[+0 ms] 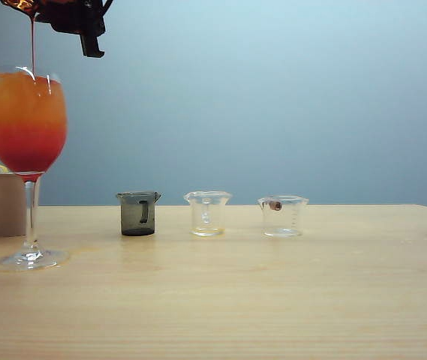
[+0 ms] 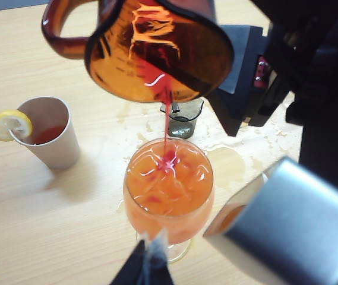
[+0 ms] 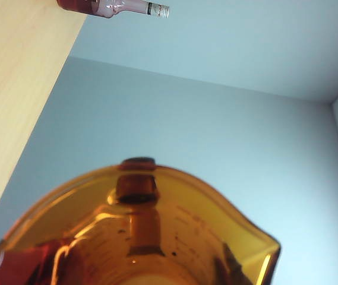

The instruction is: Pick up the fourth measuring cup from the left, pour the grenadine inside into the goblet, and finally put the measuring cup back in its original place.

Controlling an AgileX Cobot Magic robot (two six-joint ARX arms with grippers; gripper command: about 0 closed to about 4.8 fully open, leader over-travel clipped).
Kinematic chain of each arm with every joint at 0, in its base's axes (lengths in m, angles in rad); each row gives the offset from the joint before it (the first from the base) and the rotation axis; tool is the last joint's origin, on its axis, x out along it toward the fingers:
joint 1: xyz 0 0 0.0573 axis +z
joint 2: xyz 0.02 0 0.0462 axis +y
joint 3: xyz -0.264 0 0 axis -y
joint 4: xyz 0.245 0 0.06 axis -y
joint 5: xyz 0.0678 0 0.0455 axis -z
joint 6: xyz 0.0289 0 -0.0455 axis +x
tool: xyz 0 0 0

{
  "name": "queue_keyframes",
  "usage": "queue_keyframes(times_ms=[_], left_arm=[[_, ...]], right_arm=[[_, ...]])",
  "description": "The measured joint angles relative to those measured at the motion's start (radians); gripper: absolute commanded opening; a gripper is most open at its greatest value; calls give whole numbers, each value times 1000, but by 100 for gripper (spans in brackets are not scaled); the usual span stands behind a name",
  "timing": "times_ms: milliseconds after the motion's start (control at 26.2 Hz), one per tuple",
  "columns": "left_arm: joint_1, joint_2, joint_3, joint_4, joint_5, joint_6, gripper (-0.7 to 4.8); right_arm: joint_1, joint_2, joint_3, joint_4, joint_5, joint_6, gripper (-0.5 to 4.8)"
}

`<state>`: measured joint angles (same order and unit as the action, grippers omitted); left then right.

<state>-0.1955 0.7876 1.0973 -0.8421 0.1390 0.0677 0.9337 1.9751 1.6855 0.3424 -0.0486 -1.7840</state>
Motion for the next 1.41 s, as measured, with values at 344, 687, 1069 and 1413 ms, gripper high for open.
queue_keyframes(times_ms=[344, 687, 1069, 1413], left_arm=[[0, 0, 0, 0, 0, 0, -4], [0, 0, 0, 0, 0, 0, -4], [0, 0, 0, 0, 0, 0, -4], [0, 0, 0, 0, 0, 0, -4]], right_arm=[[0, 0, 0, 1, 0, -77, 242], [2, 0, 0, 11, 0, -134, 241], [2, 0, 0, 12, 0, -162, 241], [3, 0, 0, 12, -18, -197, 241]])
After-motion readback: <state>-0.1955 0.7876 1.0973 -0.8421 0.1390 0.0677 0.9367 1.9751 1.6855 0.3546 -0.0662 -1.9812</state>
